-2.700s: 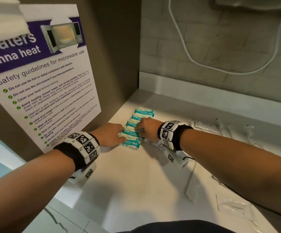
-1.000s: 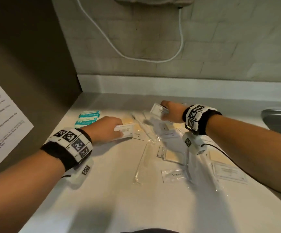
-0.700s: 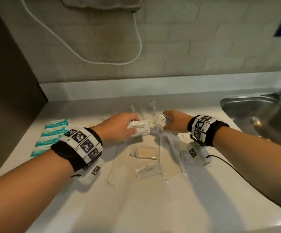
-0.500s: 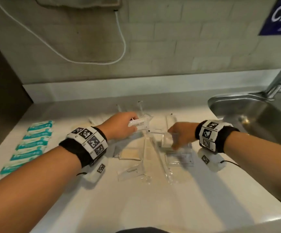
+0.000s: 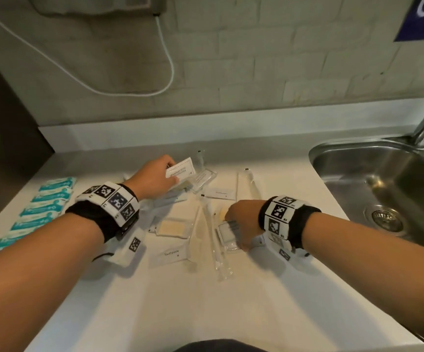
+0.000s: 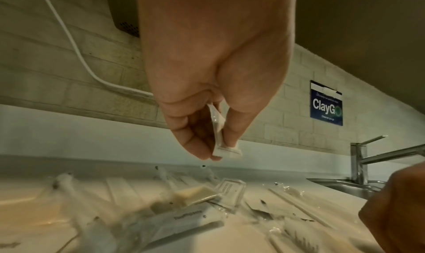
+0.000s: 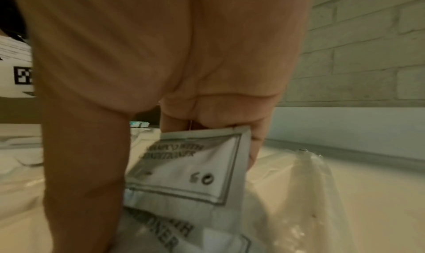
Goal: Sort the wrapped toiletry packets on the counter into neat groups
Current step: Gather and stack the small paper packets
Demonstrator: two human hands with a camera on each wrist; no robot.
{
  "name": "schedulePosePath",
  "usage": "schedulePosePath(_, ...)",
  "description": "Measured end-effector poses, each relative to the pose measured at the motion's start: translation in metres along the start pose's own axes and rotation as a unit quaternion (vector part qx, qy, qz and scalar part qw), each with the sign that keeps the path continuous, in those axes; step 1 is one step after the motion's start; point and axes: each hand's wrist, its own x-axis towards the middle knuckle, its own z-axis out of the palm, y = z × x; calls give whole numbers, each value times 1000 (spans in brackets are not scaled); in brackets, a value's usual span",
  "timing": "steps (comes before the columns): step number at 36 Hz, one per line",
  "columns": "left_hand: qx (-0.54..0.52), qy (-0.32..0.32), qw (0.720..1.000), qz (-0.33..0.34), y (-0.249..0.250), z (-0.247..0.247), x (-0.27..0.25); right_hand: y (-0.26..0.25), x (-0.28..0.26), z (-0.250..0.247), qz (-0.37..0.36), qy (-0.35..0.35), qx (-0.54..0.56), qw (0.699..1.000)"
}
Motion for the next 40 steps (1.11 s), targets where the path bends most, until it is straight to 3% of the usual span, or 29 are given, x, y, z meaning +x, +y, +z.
schedulePosePath(5,-5,5,999,-31,-7,-4,1,-1,8,-19,-40,8,48,998)
schedulePosePath(11,-28,-60,997,-50,-2,10,26,13,18,-52,-63,78,129,987)
schedulePosePath(17,6,-114,993,-21,15,34,67,45,30,-79,-30,118,156,980)
schedulePosePath(27,83,-159,982,-60,21,62,95,68,47,-96,5,137,212,968)
schedulePosePath(35,188,-92,977,25,22,71,97,72,53,-84,8,141,231,963)
schedulePosePath(40,59,-77,994,58,23,70,91,77,49,-78,29,146,240,959)
